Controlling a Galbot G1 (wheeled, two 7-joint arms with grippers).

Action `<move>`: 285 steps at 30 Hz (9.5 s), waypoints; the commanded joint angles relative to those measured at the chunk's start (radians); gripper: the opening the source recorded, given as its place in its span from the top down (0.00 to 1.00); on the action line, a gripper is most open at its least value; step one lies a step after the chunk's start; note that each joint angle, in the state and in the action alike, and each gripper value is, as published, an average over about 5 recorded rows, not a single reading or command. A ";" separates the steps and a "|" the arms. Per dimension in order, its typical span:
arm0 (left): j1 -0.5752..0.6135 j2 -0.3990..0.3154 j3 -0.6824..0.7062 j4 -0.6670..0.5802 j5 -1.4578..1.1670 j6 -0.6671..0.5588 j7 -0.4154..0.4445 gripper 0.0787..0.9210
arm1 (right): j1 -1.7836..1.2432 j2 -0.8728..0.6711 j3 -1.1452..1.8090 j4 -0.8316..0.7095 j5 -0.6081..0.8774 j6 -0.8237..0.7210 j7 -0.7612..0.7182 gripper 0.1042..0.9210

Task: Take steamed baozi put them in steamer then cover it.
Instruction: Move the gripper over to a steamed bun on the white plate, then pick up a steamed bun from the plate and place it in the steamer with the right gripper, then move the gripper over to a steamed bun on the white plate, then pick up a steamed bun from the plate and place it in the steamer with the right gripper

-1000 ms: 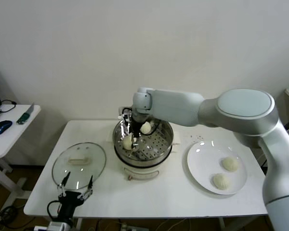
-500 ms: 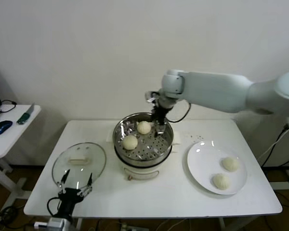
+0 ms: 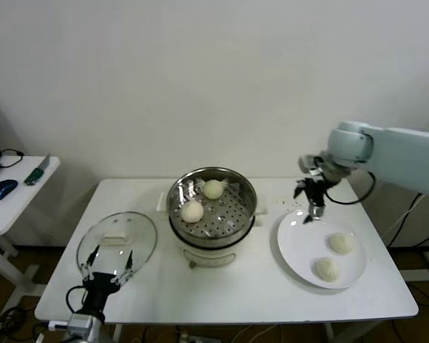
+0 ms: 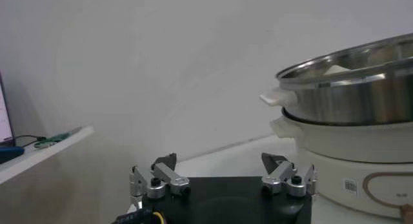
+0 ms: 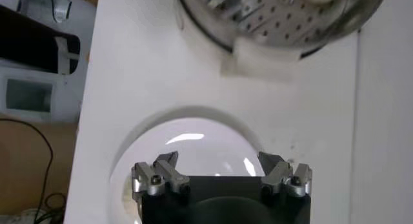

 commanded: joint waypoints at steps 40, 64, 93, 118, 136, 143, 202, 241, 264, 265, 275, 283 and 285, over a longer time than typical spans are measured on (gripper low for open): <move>-0.002 -0.032 -0.035 0.023 0.032 0.007 -0.002 0.12 | -0.599 -0.074 0.380 -0.151 -0.324 0.035 -0.018 0.24; 0.009 -0.032 -0.016 0.006 0.043 0.016 0.002 0.12 | 0.155 0.192 0.009 -0.077 -0.376 0.584 -0.115 0.30; 0.058 -0.026 -0.015 -0.002 0.041 -0.012 0.006 0.12 | -0.131 0.778 0.158 -0.261 -0.627 0.860 -0.119 0.28; 0.043 -0.016 -0.005 0.038 0.027 -0.029 0.012 0.12 | -0.184 0.733 0.160 -0.216 -0.631 0.817 -0.118 0.22; 0.046 -0.005 -0.012 0.032 0.020 -0.030 0.009 0.12 | 0.039 0.462 0.075 -0.275 -0.239 0.483 -0.083 0.12; 0.052 0.000 -0.013 0.020 0.024 -0.017 -0.009 0.12 | 0.057 0.154 0.026 -0.122 -0.004 0.079 0.035 0.12; 0.097 -0.071 -0.012 -0.017 0.129 -0.005 -0.016 0.12 | -0.740 0.093 0.708 -0.608 -0.556 0.228 -0.096 0.15; 0.111 -0.055 0.082 -0.052 0.008 -0.018 0.001 0.12 | 0.180 0.624 -0.143 -0.370 0.465 0.000 0.025 0.25; 0.103 -0.018 0.070 -0.047 0.004 -0.011 0.002 0.12 | -0.096 0.772 -0.155 -0.517 0.385 -0.020 0.080 0.24; 0.101 -0.020 0.071 -0.046 0.006 -0.011 0.003 0.12 | -0.103 0.772 -0.154 -0.523 0.380 -0.018 0.079 0.24; 0.090 -0.024 0.074 -0.031 0.018 -0.009 0.001 0.12 | -0.138 0.793 -0.146 -0.569 0.344 -0.009 0.063 0.24; 0.094 -0.025 0.073 -0.034 0.021 -0.009 0.001 0.12 | -0.121 0.774 -0.154 -0.540 0.337 -0.009 0.054 0.23; 0.094 -0.025 0.073 -0.036 0.022 -0.010 0.001 0.12 | -0.117 0.769 -0.153 -0.533 0.335 -0.013 0.059 0.23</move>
